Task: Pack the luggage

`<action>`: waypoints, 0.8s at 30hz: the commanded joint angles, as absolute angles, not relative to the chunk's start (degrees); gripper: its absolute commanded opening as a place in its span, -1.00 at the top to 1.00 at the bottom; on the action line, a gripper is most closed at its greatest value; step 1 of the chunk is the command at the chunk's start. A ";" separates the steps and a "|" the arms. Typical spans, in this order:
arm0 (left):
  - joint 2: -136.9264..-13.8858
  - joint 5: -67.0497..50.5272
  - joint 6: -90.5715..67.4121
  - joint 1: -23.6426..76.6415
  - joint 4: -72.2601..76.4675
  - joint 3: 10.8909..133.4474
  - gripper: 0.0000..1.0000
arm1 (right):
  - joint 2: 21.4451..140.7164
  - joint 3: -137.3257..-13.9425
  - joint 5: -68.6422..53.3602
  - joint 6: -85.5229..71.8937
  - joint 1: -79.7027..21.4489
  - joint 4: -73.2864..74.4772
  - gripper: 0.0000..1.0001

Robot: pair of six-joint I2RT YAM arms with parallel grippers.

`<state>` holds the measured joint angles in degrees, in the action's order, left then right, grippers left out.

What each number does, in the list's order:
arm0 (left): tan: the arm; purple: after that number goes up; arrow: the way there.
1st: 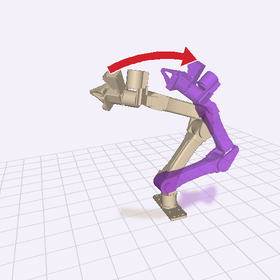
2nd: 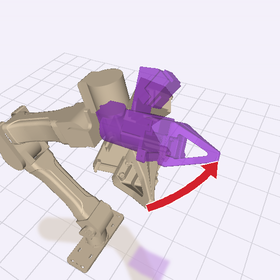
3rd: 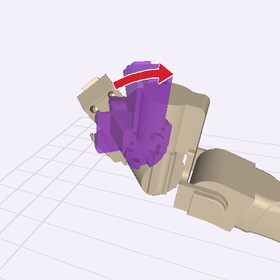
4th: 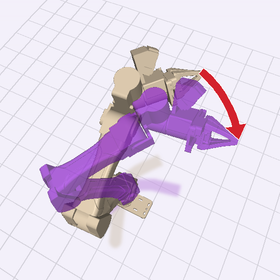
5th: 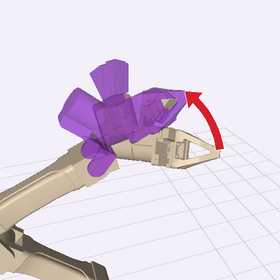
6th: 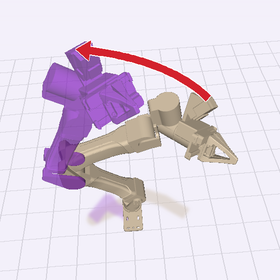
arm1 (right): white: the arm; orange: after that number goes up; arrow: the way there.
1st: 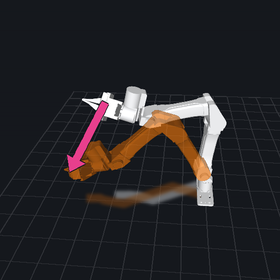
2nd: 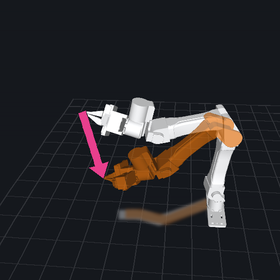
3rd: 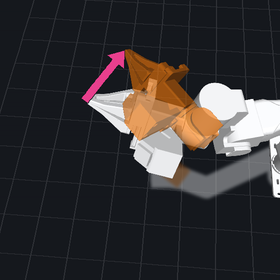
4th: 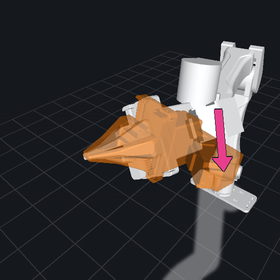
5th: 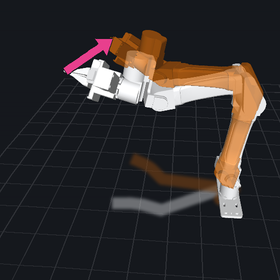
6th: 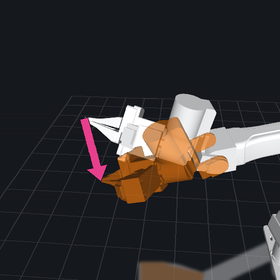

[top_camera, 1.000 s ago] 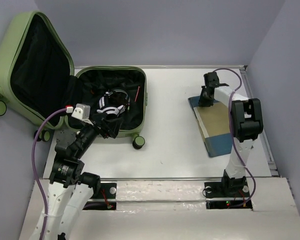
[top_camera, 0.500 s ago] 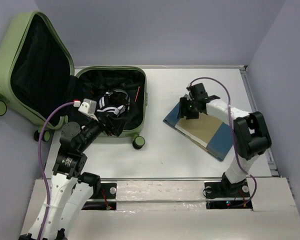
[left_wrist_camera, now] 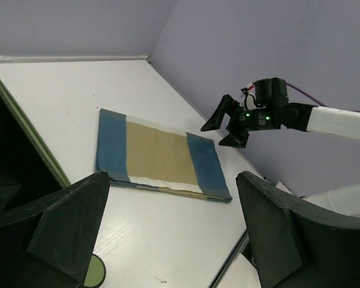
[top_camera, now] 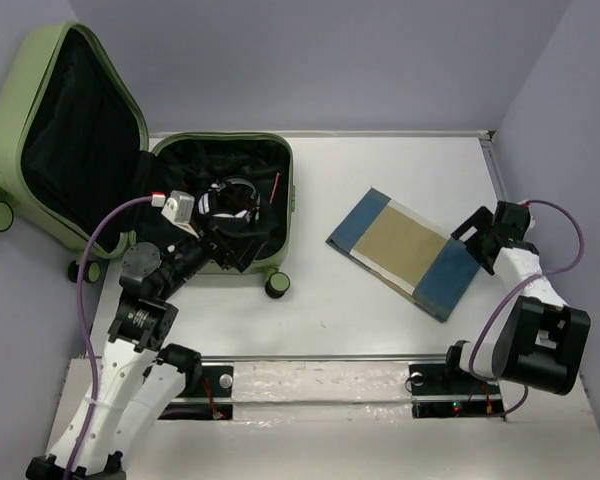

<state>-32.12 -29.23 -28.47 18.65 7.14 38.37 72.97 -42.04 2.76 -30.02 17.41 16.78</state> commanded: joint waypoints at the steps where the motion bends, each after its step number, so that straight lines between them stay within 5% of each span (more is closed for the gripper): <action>1: -35.67 -28.93 -32.43 25.10 14.41 39.37 -0.98 | 76.44 -42.97 11.77 -32.52 18.28 16.17 -0.93; 6: -40.24 -15.23 -30.85 38.39 14.41 39.46 -0.98 | 84.54 -43.24 8.00 -32.34 20.57 16.44 -0.88; 13: -52.19 1.47 -26.46 50.27 14.41 42.27 -0.98 | 90.61 -44.73 -4.29 -32.78 20.57 15.38 -0.52; 16: -62.01 7.18 -23.92 51.41 13.72 46.65 -0.98 | 92.90 -45.88 -10.18 -32.26 20.57 14.16 0.09; 19: -70.79 10.36 -22.42 51.59 12.49 51.83 -0.98 | 92.55 -45.97 -10.64 -31.82 20.57 13.36 0.47; 24: -83.30 15.46 -18.73 51.86 8.09 62.39 -0.98 | 90.88 -45.44 -10.11 -31.73 20.57 10.20 0.67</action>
